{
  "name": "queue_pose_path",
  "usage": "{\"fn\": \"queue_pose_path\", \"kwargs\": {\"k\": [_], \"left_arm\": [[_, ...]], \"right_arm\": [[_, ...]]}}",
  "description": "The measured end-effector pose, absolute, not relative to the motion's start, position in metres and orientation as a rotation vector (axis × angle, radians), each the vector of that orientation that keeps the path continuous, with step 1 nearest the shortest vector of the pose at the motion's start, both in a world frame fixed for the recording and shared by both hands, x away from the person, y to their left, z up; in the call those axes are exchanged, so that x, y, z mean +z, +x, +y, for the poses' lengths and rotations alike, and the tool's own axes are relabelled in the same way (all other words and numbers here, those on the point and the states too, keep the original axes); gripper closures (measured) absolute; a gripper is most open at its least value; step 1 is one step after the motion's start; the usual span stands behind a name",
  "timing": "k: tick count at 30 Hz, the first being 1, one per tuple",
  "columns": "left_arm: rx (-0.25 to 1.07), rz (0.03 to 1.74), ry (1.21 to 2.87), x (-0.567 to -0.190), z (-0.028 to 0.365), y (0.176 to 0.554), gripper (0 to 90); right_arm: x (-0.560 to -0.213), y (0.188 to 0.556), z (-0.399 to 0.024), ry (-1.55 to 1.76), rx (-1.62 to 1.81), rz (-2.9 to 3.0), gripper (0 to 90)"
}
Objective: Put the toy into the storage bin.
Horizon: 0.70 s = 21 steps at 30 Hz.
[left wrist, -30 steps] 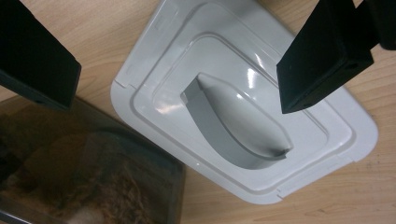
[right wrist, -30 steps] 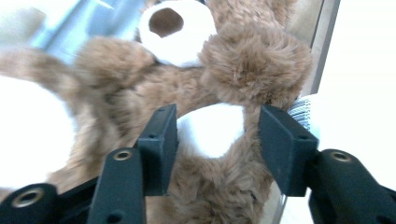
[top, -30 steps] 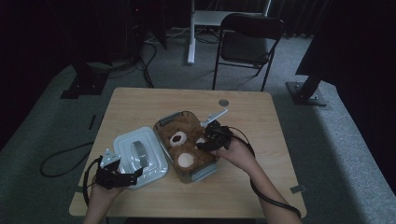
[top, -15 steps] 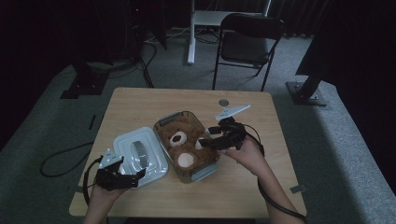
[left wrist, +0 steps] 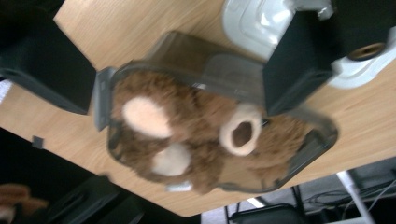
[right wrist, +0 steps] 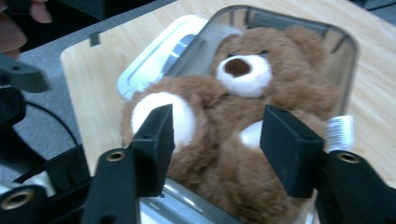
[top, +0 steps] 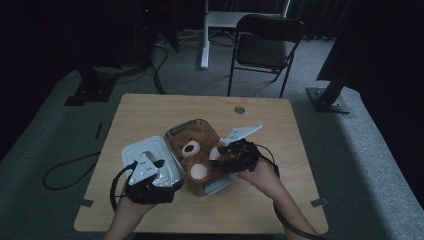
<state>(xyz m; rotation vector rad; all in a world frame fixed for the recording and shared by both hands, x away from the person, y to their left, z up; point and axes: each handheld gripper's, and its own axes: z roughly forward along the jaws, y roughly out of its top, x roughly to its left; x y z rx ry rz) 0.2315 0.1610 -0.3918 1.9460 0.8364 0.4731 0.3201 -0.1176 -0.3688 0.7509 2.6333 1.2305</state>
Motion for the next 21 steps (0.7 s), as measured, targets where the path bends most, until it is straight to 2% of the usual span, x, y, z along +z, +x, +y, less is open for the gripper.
{"fn": "queue_pose_path", "kwargs": {"k": [1, 3, 4, 5, 6, 7, 8, 13, 16, 21], "left_arm": [[0.486, 0.83, 1.959, -0.392, 0.158, 0.232, 19.5], [0.499, 0.806, 1.963, -0.393, 0.156, 0.233, 30.8], [0.501, 0.808, 1.963, -0.394, 0.155, 0.234, 32.9], [0.537, 0.808, 1.971, -0.396, 0.156, 0.235, 39.3], [0.537, 0.808, 1.971, -0.396, 0.156, 0.235, 40.3], [0.537, 0.808, 1.971, -0.396, 0.156, 0.235, 40.3], [0.56, 0.884, 1.919, -0.4, 0.167, 0.238, 37.9], [0.558, 0.935, 1.901, -0.406, 0.183, 0.242, 32.3], [0.552, 1.029, 1.849, -0.42, 0.21, 0.245, 28.9], [0.528, 1.099, 1.816, -0.438, 0.232, 0.243, 28.8]], "right_arm": [[-0.371, 0.317, -0.114, 0.719, 1.232, 2.647, 55.1], [-0.373, 0.315, -0.109, 0.697, 1.258, 2.676, 60.5], [-0.374, 0.314, -0.105, 0.682, 1.257, 2.692, 68.7], [-0.376, 0.312, -0.101, 0.657, 1.246, 2.707, 71.9], [-0.376, 0.312, -0.101, 0.657, 1.246, 2.707, 71.9], [-0.378, 0.311, -0.095, 0.631, 1.231, 2.728, 71.9], [-0.385, 0.31, -0.081, 0.553, 1.177, 2.785, 77.4], [-0.397, 0.315, -0.058, 0.496, 1.054, 2.83, 79.8], [-0.405, 0.329, -0.046, 0.497, 0.959, 2.855, 82.1], [-0.417, 0.342, -0.026, 0.483, 0.808, 2.915, 87.1]]}}
